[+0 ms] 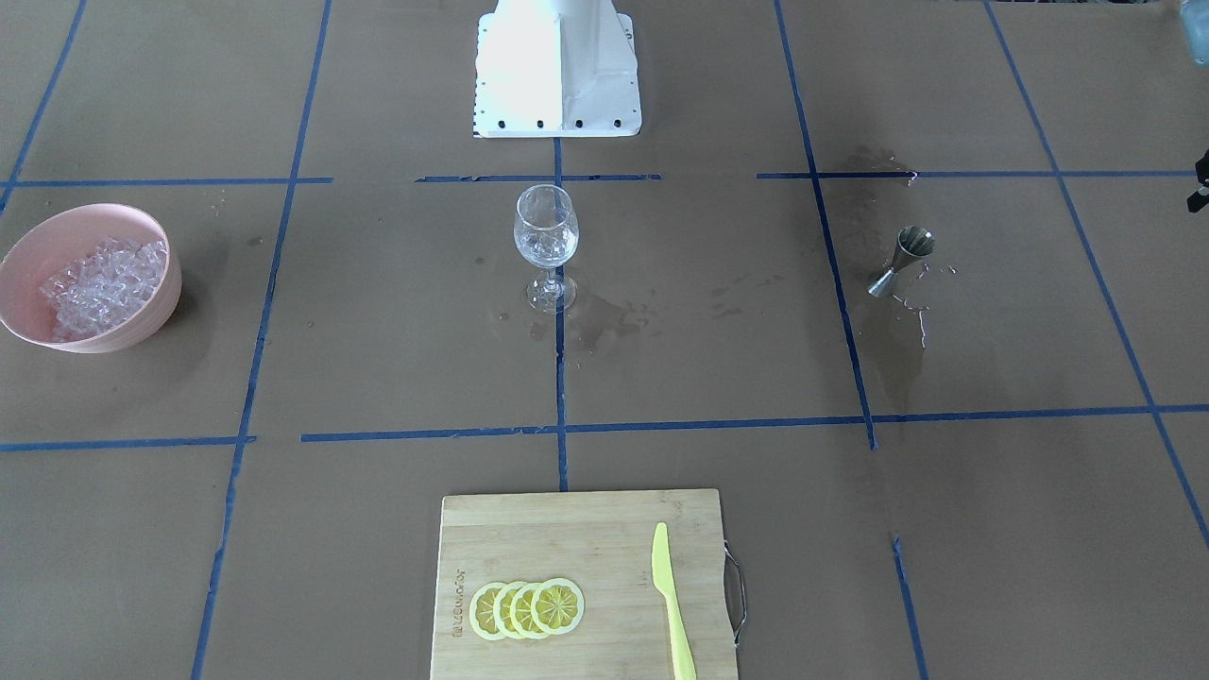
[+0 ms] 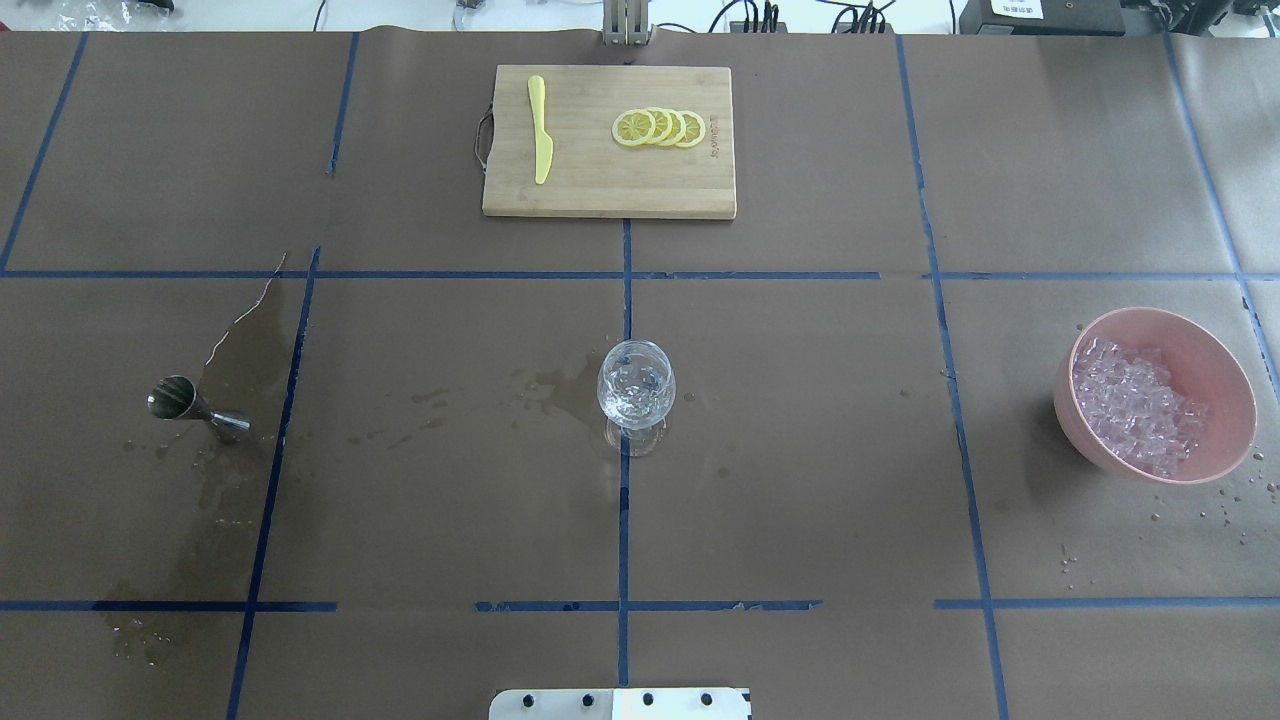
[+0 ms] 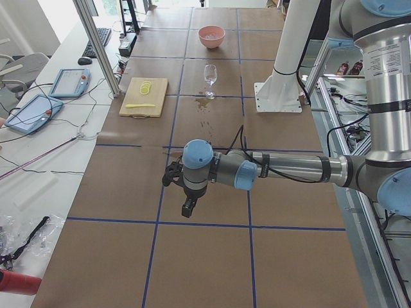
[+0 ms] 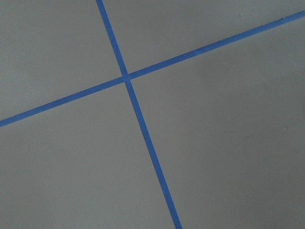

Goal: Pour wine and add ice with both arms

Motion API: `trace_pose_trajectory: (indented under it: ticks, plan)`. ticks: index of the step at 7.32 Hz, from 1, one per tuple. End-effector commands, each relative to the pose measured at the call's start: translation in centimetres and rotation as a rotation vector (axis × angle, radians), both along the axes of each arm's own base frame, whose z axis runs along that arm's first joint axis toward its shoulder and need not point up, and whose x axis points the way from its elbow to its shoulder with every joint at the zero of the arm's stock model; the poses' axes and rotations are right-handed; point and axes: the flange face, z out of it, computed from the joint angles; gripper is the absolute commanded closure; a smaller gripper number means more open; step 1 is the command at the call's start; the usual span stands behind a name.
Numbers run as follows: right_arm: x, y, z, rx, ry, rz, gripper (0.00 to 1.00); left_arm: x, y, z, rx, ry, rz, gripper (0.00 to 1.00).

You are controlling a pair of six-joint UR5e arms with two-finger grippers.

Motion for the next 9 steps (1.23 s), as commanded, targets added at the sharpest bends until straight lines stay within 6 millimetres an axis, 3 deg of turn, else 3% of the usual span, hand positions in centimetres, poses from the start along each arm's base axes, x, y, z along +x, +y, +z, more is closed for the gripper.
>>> trace_pose_trajectory:
  ticks: [1, 9]
  plan:
    - [-0.1, 0.2, 0.3, -0.008, -0.025, -0.005, 0.0, -0.1, 0.2, 0.0, -0.002, -0.001, -0.001, 0.0]
    - [-0.2, 0.6, 1.0, -0.025, -0.018, -0.002, 0.0, 0.2, -0.4, 0.9, -0.012, -0.001, 0.003, 0.0]
